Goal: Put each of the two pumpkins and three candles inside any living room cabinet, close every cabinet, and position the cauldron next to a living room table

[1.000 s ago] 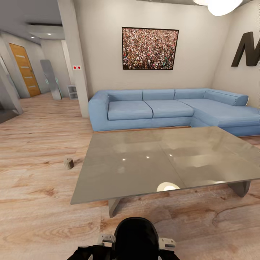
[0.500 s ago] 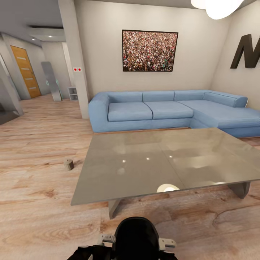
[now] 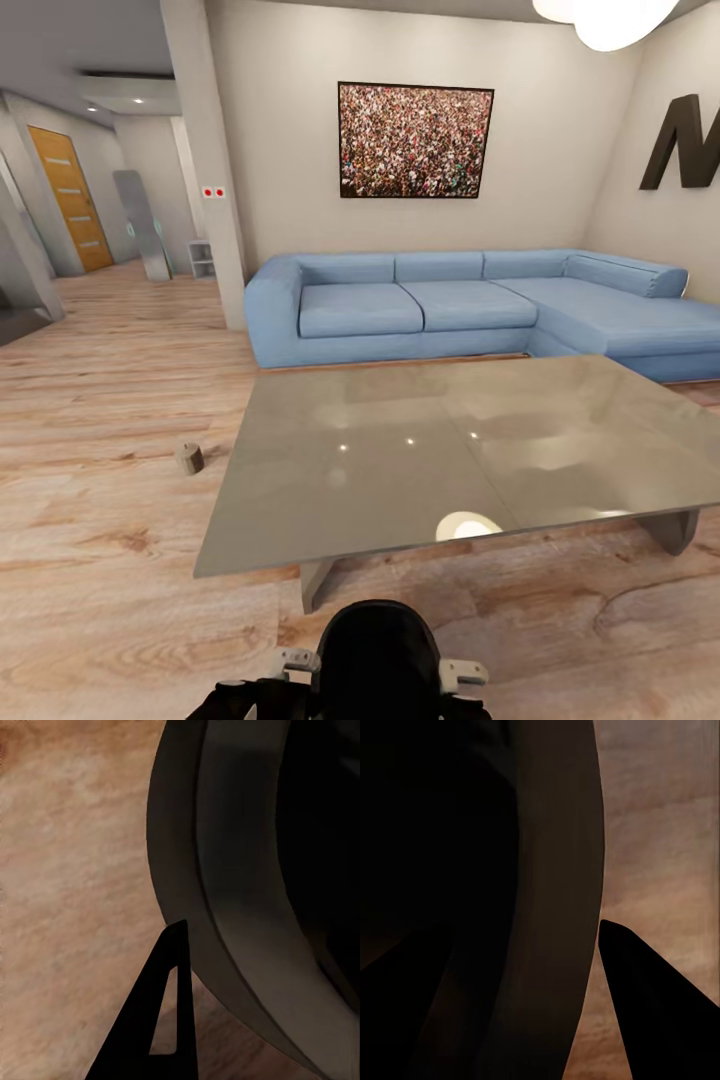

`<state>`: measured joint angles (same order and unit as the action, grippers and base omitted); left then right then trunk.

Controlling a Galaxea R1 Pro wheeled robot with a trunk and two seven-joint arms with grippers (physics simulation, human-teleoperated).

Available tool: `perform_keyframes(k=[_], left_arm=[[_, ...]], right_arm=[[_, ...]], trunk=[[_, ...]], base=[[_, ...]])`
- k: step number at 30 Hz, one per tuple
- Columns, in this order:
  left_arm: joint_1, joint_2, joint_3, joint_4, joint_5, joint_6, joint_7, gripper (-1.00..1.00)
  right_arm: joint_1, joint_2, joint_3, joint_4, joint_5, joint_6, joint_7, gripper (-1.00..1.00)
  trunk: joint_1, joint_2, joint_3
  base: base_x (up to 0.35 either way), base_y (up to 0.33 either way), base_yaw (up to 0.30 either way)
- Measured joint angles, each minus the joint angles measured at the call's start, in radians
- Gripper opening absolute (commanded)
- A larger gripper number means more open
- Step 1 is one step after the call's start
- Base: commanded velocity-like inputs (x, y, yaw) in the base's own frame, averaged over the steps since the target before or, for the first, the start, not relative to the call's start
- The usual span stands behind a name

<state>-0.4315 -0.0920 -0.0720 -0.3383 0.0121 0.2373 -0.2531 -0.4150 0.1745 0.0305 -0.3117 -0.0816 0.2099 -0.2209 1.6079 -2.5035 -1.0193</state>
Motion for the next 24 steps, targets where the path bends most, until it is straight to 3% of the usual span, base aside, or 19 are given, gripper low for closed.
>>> perform_keyframes(k=[24], left_arm=[[0.000, -0.001, 0.000, 0.000, -0.001, 0.000, 0.000, -1.00]], right_arm=[[0.000, 0.000, -0.001, 0.000, 0.001, 0.000, 0.000, -1.00]], trunk=[[0.000, 0.000, 0.000]], base=[[0.042, 0.000, 0.000]])
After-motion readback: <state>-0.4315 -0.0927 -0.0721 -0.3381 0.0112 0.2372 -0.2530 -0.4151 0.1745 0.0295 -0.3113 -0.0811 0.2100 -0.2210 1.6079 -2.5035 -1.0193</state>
